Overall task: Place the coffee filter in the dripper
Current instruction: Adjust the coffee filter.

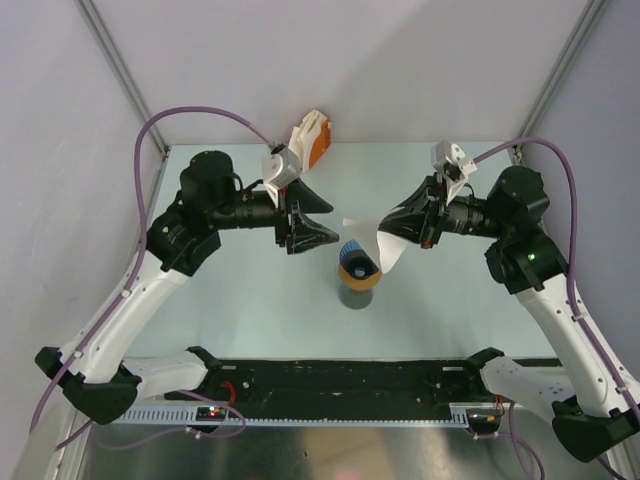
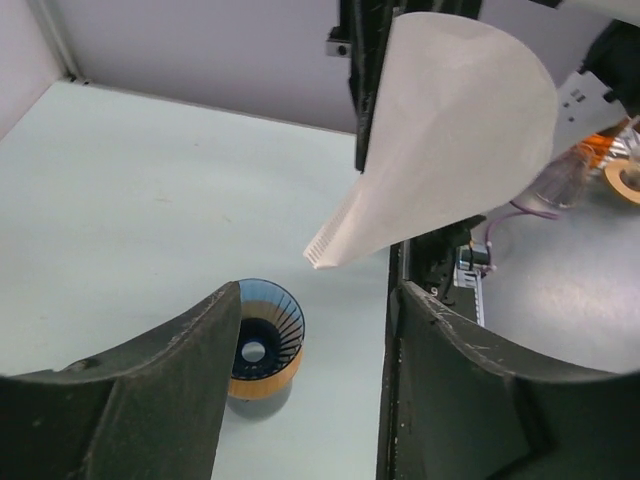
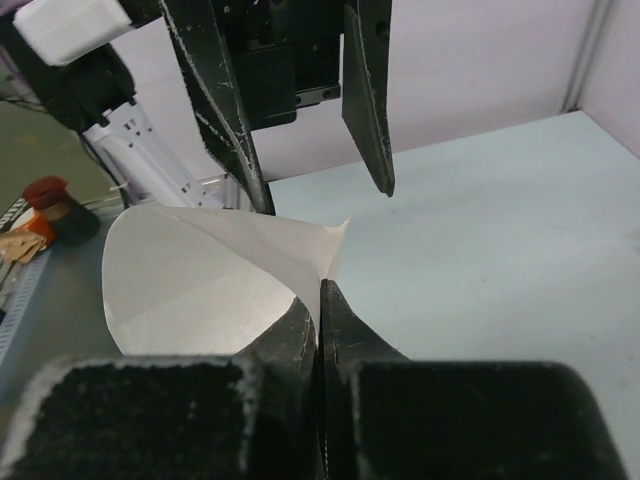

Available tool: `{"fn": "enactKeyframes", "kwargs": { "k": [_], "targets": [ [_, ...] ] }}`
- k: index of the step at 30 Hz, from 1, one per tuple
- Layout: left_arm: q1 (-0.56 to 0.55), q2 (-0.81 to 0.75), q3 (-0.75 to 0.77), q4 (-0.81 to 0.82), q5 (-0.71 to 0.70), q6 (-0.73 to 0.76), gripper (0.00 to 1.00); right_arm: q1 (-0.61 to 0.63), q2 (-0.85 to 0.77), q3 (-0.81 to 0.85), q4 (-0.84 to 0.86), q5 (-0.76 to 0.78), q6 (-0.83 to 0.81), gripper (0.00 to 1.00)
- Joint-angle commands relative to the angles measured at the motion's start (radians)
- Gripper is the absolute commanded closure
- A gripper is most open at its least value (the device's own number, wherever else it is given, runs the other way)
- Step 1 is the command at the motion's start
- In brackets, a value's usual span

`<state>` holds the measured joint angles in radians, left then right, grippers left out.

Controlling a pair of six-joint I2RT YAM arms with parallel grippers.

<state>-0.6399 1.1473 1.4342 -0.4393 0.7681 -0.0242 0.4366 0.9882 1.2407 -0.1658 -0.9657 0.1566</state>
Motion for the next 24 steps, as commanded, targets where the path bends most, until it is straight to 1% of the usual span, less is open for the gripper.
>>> {"fn": "enactKeyframes", "kwargs": {
  "k": [1, 7, 16, 24],
  "targets": [
    [-0.029, -0.022, -0.005, 0.017, 0.116, 0.086, 0.34, 0.005, -0.029, 0.002, -0.016, -0.095, -0.026, 1.0],
    [-0.074, -0.044, -0.038, 0.001, 0.123, 0.192, 0.36, 0.013, -0.036, 0.002, -0.063, -0.124, -0.059, 1.0],
    [-0.112, -0.025, -0.013, -0.049, 0.107, 0.285, 0.41, 0.05, -0.038, 0.02, -0.137, -0.138, -0.138, 1.0],
    [-0.139, -0.017, -0.009, -0.07, 0.106, 0.312, 0.53, 0.063, -0.032, 0.027, -0.142, -0.137, -0.152, 1.0]
  ]
}}
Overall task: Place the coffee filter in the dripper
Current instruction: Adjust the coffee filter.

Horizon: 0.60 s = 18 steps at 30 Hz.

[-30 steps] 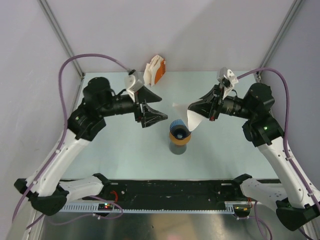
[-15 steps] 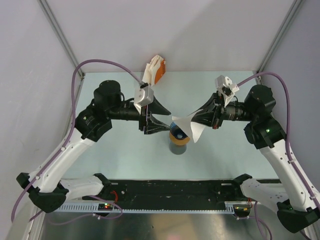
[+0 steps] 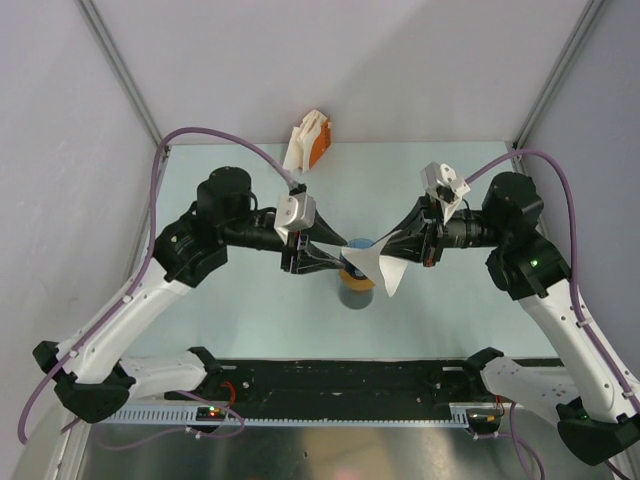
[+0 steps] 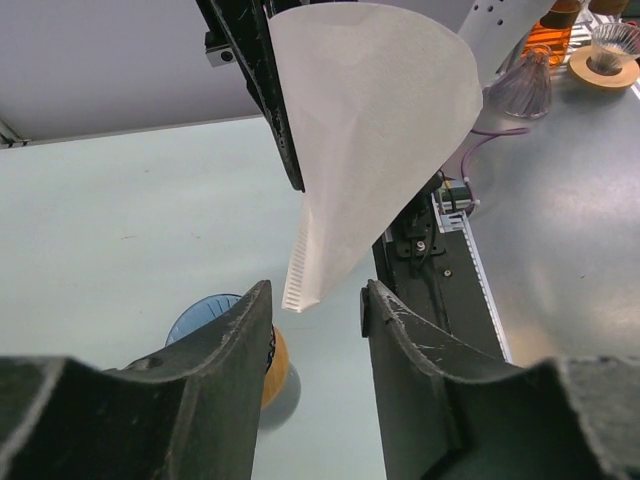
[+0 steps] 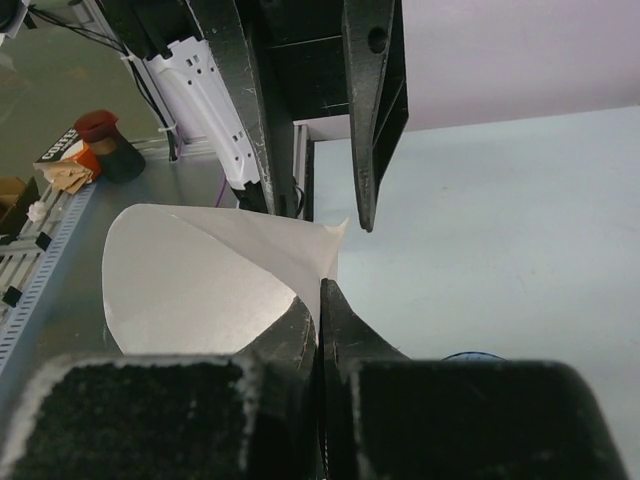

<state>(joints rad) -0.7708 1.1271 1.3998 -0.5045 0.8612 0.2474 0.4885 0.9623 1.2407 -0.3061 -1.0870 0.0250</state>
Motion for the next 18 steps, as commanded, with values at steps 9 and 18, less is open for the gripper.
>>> {"fn": "enactKeyframes", "kwargs": {
  "k": [9, 18],
  "targets": [
    [-0.021, 0.017, 0.042, -0.006, 0.018, 0.038, 0.62, 0.035, -0.002, 0.029, 0.002, -0.006, -0.02, 1.0],
    [-0.022, 0.013, 0.043, -0.006, 0.039, 0.03, 0.8, 0.036, -0.004, 0.028, -0.012, 0.002, -0.05, 1.0]
  ]
}}
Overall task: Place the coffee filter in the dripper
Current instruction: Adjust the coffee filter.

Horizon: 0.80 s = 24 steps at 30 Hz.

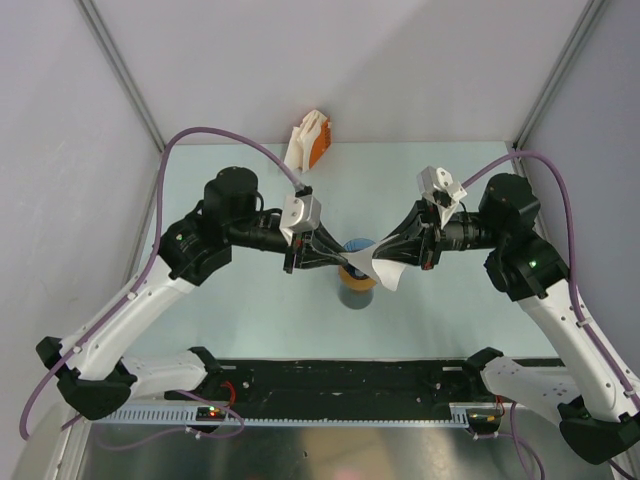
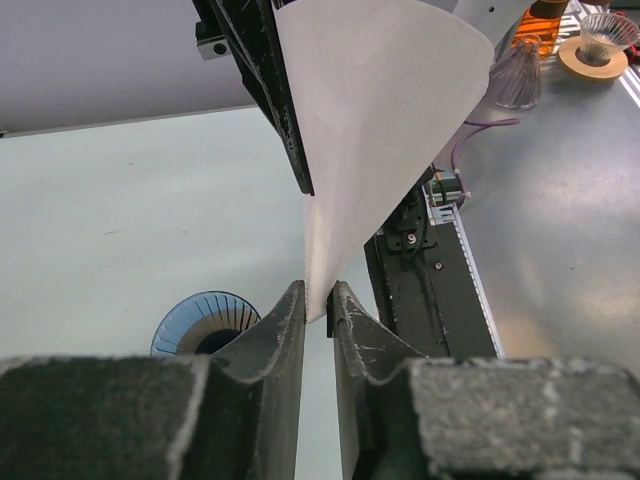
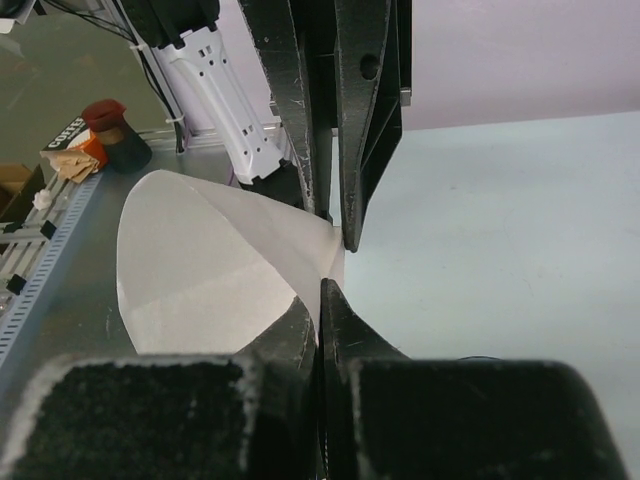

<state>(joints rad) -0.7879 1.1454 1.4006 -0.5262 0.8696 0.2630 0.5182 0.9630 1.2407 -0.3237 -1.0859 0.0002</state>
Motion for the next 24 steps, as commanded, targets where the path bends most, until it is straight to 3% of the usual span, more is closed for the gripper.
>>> {"fn": "enactKeyframes", "kwargs": {
  "k": [1, 9, 10, 13, 17, 20, 24],
  "targets": [
    [-0.005, -0.005, 0.043, 0.016, 0.031, 0.014, 0.81, 0.005, -0.005, 0.029, 0.008, 0.002, -0.026, 1.0],
    [-0.015, -0.007, 0.042, 0.016, 0.009, 0.005, 0.98, 0.008, -0.005, 0.028, 0.032, 0.029, -0.005, 0.99],
    [-0.015, -0.011, 0.041, 0.017, 0.001, 0.001, 0.99, 0.002, -0.007, 0.028, 0.022, 0.038, -0.004, 0.95],
    [-0.014, -0.029, 0.036, 0.022, -0.045, -0.002, 1.0, -0.023, -0.019, 0.031, -0.027, 0.058, -0.003, 0.73],
    [-0.014, -0.048, 0.026, 0.044, -0.076, -0.004, 1.0, -0.057, -0.029, 0.032, -0.089, 0.064, -0.003, 0.62],
    [-0.014, -0.049, 0.025, 0.059, -0.077, -0.008, 1.0, -0.07, -0.024, 0.031, -0.102, 0.06, -0.003, 0.63],
    [-0.017, -0.045, 0.021, 0.068, -0.075, -0.001, 1.0, -0.075, -0.018, 0.031, -0.072, 0.042, 0.007, 0.81]
  ]
}}
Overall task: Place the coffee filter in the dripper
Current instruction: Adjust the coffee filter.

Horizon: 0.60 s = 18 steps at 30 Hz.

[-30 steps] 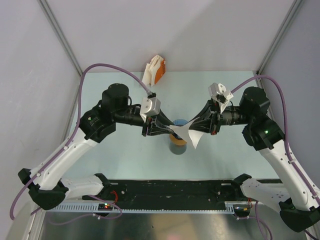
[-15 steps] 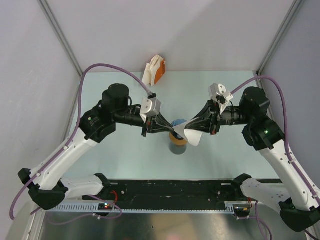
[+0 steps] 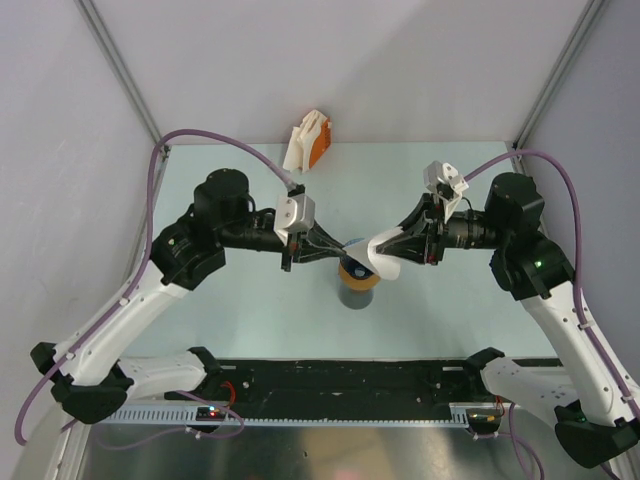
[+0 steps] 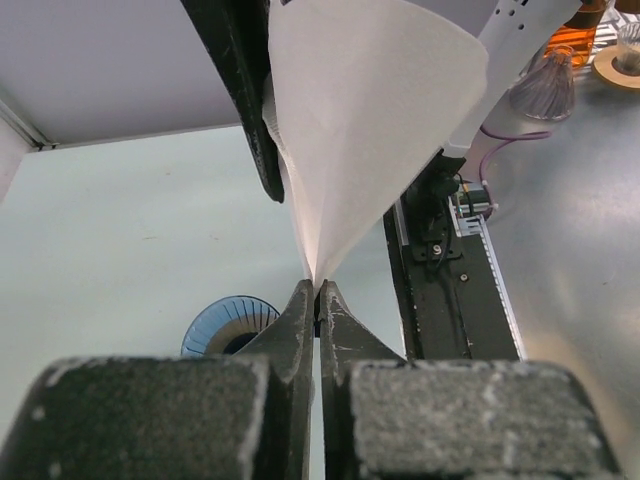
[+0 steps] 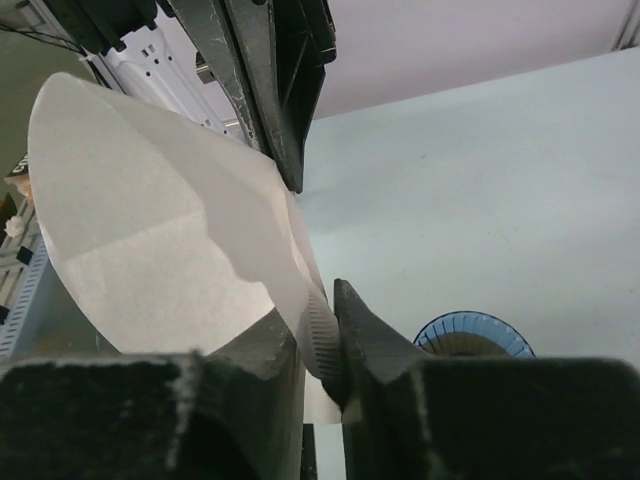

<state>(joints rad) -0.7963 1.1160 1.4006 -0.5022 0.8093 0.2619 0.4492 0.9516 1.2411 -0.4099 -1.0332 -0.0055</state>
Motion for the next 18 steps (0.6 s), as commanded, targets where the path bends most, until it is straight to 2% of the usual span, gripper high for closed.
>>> {"fn": "enactKeyframes", "kwargs": {
  "k": [1, 2, 4, 7, 9, 13, 18],
  "targets": [
    [-0.009, -0.013, 0.021, 0.045, -0.019, 0.0, 0.96, -0.006, -0.005, 0.031, 0.023, -0.016, 0.019, 0.89],
    [-0.01, -0.012, 0.02, 0.045, -0.022, 0.0, 0.92, -0.006, -0.006, 0.031, 0.034, -0.02, 0.022, 0.95],
    [-0.01, -0.012, 0.015, 0.045, -0.027, -0.004, 0.75, -0.007, -0.008, 0.031, 0.045, -0.028, 0.018, 0.99],
    [-0.008, -0.025, 0.002, 0.046, -0.037, -0.018, 0.43, -0.006, -0.016, 0.031, 0.026, -0.047, -0.025, 1.0],
    [-0.008, -0.042, -0.011, 0.04, -0.042, -0.018, 0.33, -0.006, -0.022, 0.031, 0.003, -0.058, -0.062, 1.0],
    [-0.01, -0.056, -0.027, 0.022, -0.038, -0.018, 0.29, -0.004, -0.025, 0.031, -0.023, -0.068, -0.099, 1.0],
    [-0.008, -0.037, -0.019, 0.007, -0.021, -0.025, 0.3, 0.015, -0.022, 0.031, -0.026, -0.066, -0.123, 1.0]
  ]
}}
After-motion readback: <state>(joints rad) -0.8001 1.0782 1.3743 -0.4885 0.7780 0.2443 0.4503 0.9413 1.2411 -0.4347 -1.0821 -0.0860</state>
